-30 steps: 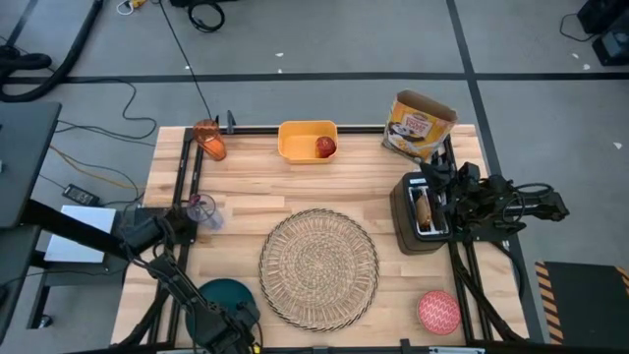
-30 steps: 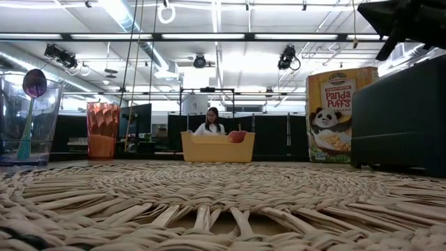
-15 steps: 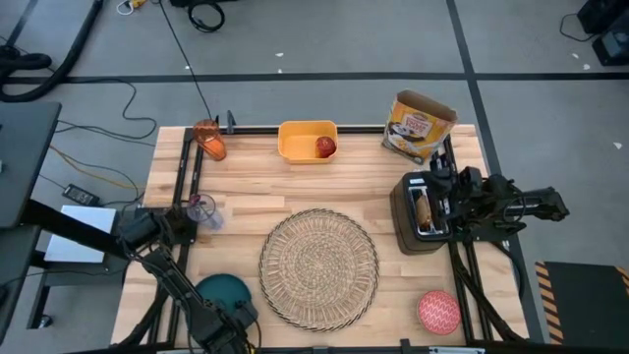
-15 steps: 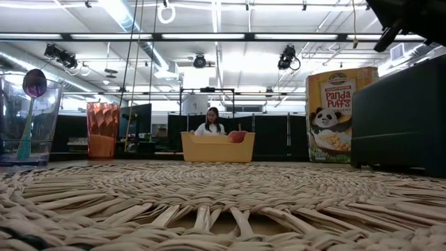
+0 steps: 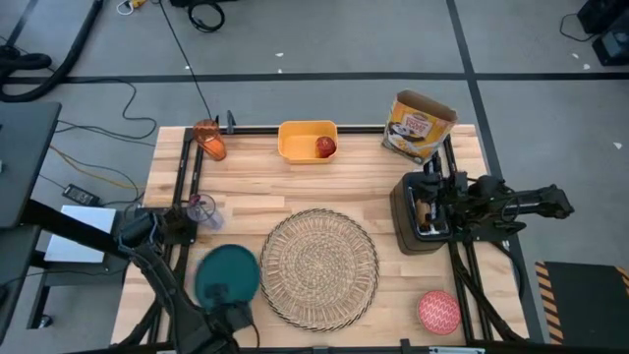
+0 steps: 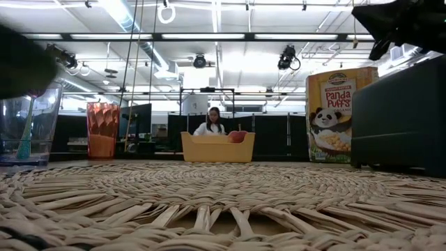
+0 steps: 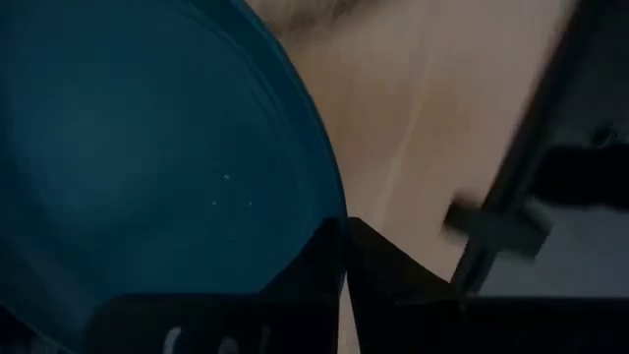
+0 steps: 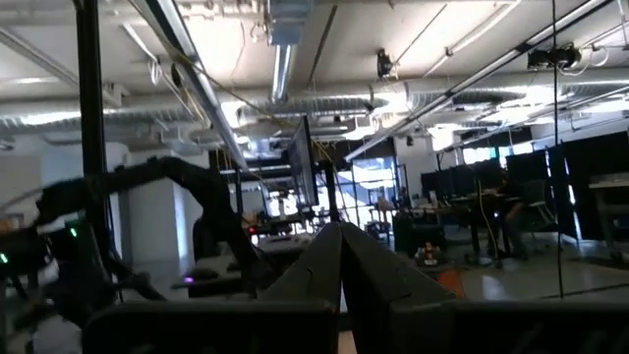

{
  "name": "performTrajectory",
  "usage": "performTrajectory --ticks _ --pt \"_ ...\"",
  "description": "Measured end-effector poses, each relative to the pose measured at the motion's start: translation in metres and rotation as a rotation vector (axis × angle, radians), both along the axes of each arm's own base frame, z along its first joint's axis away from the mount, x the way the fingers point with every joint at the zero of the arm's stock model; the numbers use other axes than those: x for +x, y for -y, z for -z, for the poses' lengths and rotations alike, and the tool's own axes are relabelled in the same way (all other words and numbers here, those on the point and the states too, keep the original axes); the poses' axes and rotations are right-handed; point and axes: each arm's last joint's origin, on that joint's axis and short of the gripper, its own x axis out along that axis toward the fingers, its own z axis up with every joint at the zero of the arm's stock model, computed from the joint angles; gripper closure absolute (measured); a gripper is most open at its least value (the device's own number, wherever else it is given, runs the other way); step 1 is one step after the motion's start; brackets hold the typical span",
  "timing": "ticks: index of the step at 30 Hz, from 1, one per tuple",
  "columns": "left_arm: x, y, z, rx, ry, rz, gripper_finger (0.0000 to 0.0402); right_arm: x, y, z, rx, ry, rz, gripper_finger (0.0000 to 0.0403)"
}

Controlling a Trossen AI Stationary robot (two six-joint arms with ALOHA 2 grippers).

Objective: Arrange a breakfast setting
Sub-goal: Put the dark green plate on the left side of the brown table mat

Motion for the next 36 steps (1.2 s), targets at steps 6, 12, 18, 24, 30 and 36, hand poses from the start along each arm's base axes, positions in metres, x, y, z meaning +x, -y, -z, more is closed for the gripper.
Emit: performTrajectory --ticks 6,12,18,24,30,36 --pt "0.031 0.003 0.004 0.066 0.205 0.302 0.0390 0.011 -0.003 0.008 -0.036 -0.115 -0.015 0.0386" --pt "0.076 -0.004 0.026 0.055 0.219 0.471 0.0390 0.024 -0.012 -0.002 -0.046 -0.285 -0.049 0.0386" --pt "0.092 -0.005 0.050 -0.079 0.104 0.535 0.0390 0.041 -0.025 -0.007 -0.069 -0.550 -0.064 0.0386" --pt "0.090 0.000 0.050 -0.107 0.110 0.548 0.0390 0.064 -0.043 -0.008 -0.110 -0.700 -0.088 0.0386" --pt "0.091 0.004 0.049 -0.157 0.133 0.542 0.0386 0.090 -0.057 -0.028 -0.120 -0.757 -0.084 0.0386" --pt "0.091 0.006 0.049 -0.184 0.142 0.511 0.0379 0.116 -0.067 -0.040 -0.071 -0.830 -0.087 0.0386"
